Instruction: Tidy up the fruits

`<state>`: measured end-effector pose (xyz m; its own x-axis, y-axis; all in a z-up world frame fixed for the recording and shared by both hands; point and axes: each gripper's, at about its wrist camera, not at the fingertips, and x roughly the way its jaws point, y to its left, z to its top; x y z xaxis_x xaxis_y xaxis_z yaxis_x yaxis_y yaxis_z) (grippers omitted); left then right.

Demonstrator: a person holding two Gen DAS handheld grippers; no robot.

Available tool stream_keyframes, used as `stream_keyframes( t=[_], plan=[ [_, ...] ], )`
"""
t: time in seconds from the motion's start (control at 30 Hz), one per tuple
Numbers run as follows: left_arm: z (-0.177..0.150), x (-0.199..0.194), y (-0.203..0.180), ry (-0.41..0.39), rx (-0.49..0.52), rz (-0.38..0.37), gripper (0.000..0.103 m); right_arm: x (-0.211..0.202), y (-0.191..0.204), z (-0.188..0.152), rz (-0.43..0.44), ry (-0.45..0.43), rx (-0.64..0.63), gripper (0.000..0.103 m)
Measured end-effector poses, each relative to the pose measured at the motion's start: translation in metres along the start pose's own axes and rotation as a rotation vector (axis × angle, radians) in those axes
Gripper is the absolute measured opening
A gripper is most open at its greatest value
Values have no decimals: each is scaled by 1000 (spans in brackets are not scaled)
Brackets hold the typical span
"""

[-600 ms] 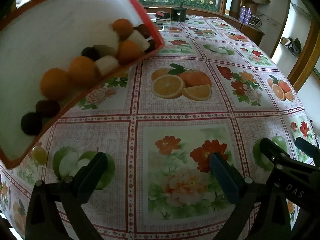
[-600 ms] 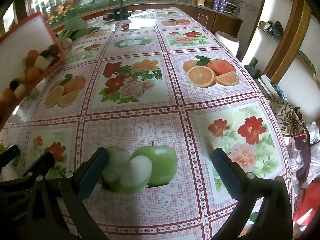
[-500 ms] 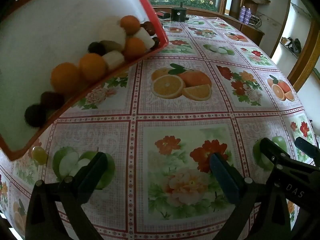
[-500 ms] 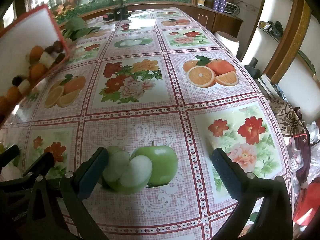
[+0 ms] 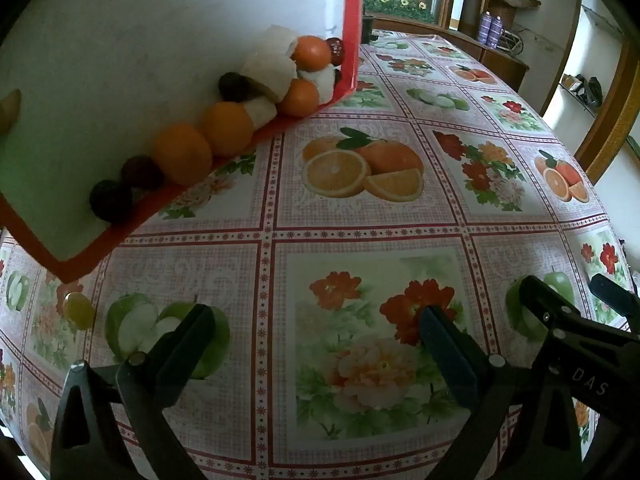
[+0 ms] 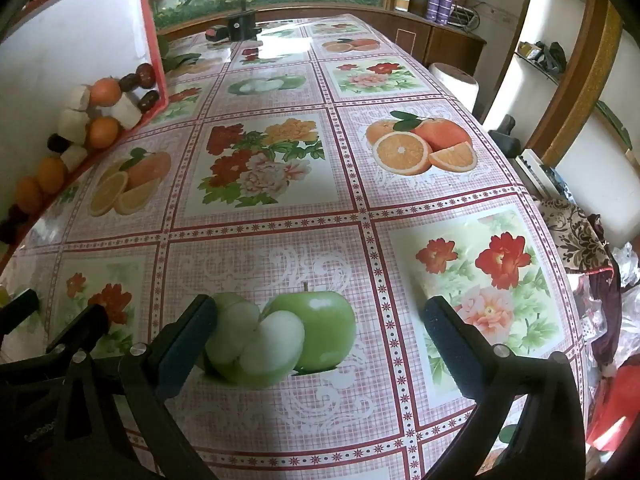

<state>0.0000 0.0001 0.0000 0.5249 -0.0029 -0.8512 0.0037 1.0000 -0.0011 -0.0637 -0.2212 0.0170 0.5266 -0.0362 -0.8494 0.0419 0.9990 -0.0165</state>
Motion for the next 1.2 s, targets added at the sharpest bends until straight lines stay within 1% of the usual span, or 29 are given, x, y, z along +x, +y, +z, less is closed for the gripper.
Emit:
stream_keyframes(
  t=[1.2],
  plan=[
    [-1,0,2,-1,0,0,103,0,0,0,0,1,0,103]
  ],
)
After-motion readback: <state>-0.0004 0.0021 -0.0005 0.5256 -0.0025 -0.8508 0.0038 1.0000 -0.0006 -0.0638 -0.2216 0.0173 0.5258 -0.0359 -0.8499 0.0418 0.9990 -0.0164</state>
